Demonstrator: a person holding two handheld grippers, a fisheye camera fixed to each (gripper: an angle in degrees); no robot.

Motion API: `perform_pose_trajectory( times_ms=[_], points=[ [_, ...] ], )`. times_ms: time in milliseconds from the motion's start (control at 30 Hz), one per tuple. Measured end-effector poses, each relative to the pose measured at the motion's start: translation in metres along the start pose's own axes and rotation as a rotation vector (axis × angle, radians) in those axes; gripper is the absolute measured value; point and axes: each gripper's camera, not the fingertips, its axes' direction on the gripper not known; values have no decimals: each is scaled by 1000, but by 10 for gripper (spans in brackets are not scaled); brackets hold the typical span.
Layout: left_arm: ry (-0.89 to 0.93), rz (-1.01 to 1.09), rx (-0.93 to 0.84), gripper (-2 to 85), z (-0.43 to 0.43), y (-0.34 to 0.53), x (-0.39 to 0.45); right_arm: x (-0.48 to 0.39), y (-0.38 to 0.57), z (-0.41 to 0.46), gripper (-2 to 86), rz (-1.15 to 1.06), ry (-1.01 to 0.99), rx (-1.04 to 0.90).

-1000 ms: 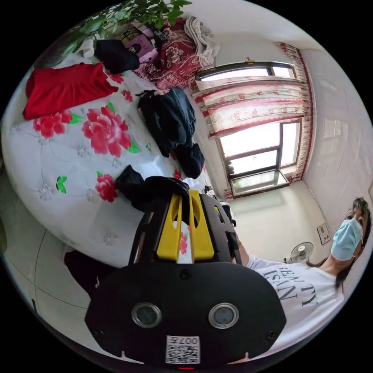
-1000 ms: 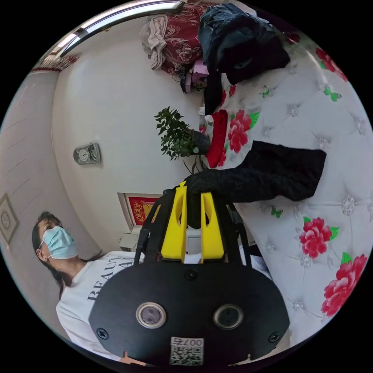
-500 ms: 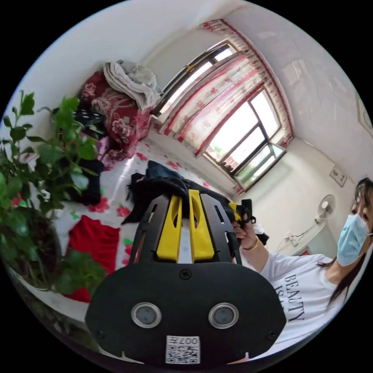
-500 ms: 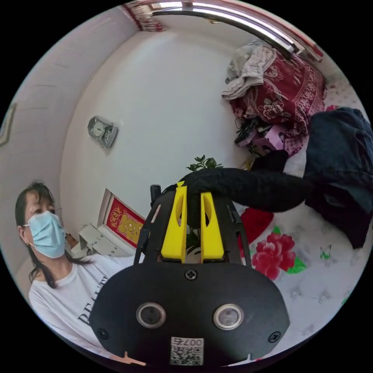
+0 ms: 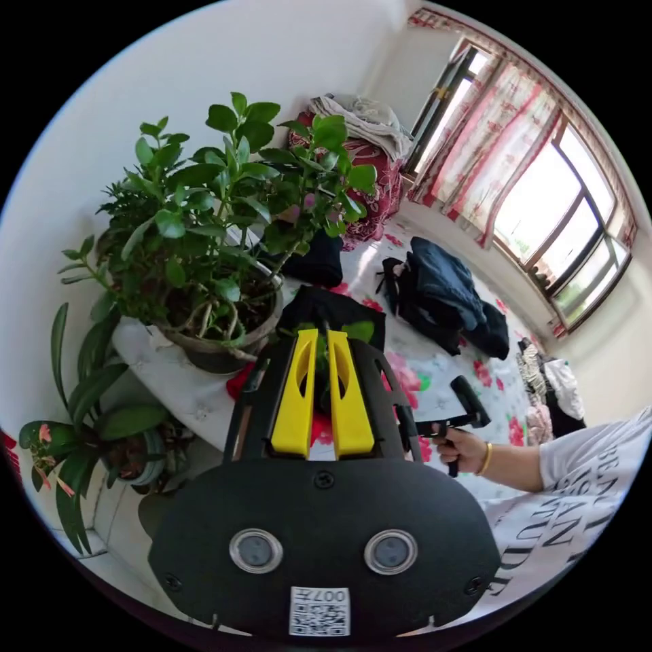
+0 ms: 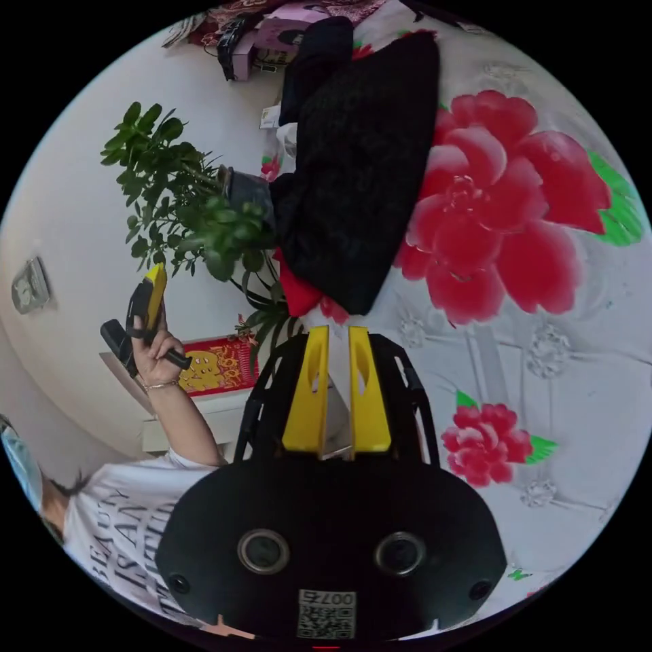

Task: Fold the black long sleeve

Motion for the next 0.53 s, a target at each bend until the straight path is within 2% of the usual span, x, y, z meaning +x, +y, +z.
perform_pose_trajectory(
  times_ms=[133,233,333,533],
  points=[
    [9,51,-38,38,37,51,43,-4,22,-30,63,-110,140,5],
    [72,103,-150,55,98,91,91,1,49,-64,62,-154,273,36],
    [122,205,-335,63,170,135,157,14,82,-96,64,-129,386,91],
    [167,651,-645,79,278,247,327,62,177,-165,71,70,460,308]
  ],
)
